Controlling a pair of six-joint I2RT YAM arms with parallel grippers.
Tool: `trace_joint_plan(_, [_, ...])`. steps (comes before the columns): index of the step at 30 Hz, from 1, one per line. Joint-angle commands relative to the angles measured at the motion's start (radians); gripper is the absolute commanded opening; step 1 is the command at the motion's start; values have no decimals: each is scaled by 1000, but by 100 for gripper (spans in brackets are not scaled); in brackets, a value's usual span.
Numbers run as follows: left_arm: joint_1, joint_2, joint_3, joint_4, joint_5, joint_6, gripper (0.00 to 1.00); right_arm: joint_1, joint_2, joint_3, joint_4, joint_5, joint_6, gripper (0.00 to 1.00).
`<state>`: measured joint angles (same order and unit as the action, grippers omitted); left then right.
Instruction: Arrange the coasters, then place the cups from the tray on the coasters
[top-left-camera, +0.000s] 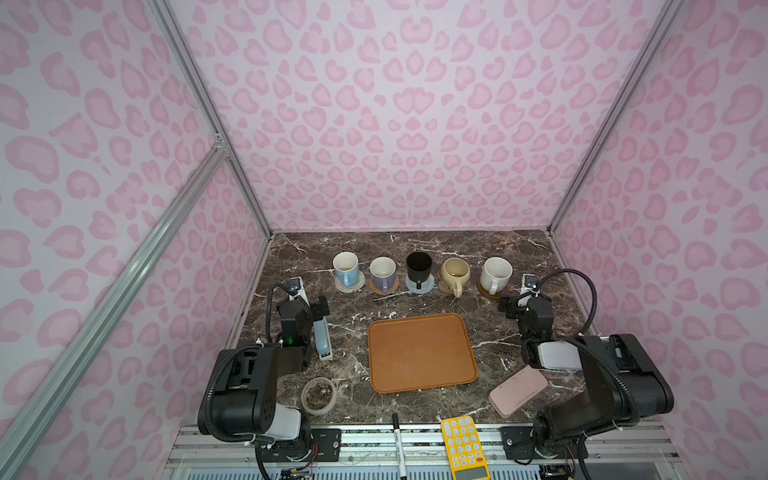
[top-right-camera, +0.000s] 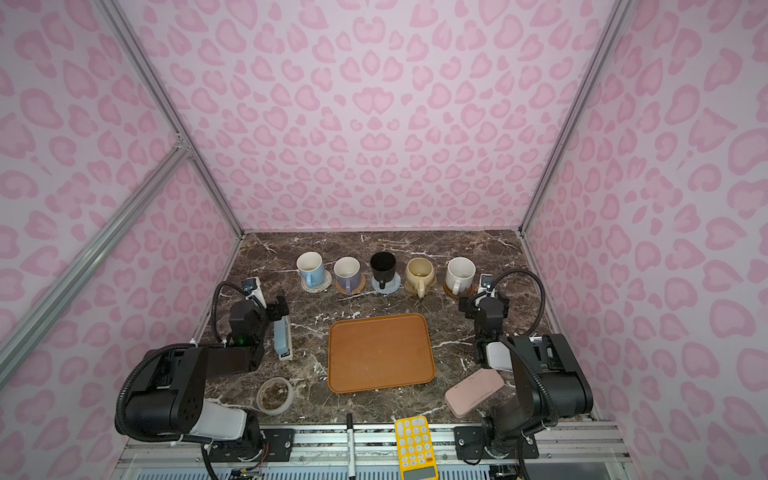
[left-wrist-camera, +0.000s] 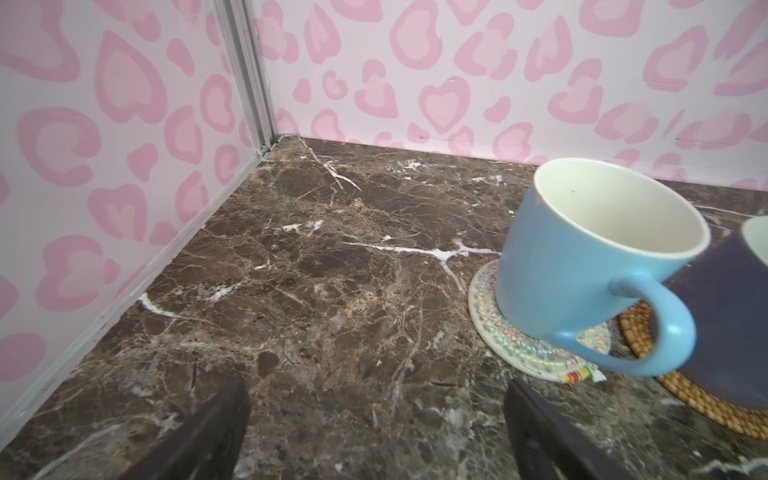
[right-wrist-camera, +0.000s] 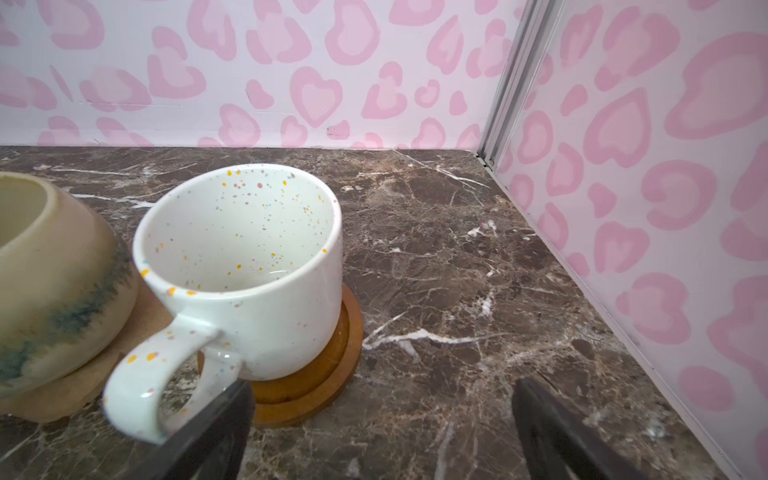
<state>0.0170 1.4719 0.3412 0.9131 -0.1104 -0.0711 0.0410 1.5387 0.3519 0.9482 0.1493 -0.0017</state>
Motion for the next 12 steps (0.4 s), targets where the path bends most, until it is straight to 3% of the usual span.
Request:
trace_joint_plan(1, [1, -4, 0, 32, 45, 24, 97, -2, 2, 0, -1, 5, 15, 99])
trace_joint_plan(12, [2, -1, 4, 32, 46, 23, 97, -3, -2, 2, -8, 4, 15, 98])
